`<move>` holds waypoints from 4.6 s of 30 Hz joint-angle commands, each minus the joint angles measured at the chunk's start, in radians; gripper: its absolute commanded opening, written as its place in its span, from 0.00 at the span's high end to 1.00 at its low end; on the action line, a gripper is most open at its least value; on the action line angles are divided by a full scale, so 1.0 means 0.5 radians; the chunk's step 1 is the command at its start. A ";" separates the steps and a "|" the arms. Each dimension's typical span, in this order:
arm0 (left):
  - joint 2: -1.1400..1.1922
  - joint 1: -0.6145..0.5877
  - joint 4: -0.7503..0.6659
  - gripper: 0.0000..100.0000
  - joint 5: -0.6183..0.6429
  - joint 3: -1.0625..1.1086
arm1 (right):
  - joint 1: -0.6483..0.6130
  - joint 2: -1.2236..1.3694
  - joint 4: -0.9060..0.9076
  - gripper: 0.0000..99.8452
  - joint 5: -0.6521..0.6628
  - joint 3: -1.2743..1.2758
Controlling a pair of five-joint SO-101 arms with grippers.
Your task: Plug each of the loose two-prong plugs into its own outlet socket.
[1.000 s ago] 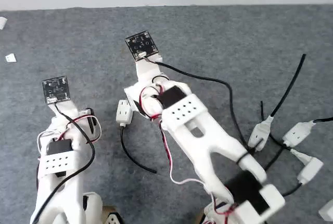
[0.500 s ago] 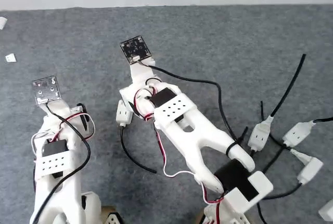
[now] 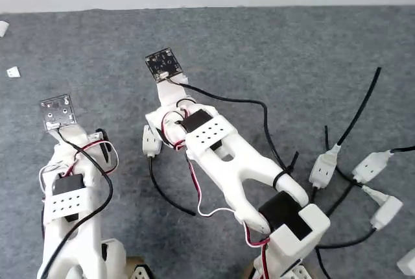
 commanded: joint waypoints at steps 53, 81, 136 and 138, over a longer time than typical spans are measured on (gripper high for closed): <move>-0.018 0.006 -0.055 0.88 0.009 -0.023 | -0.207 0.364 0.287 0.88 0.163 -0.279; -0.012 -0.427 -0.049 0.88 0.470 -0.207 | -0.281 1.097 0.984 0.83 -0.245 -1.418; -0.028 -0.006 -0.052 0.88 0.144 -0.011 | 3.061 -0.922 0.480 0.89 0.764 1.089; -0.028 0.028 -0.037 0.87 0.141 -0.008 | 3.067 -0.904 0.477 0.79 0.829 1.080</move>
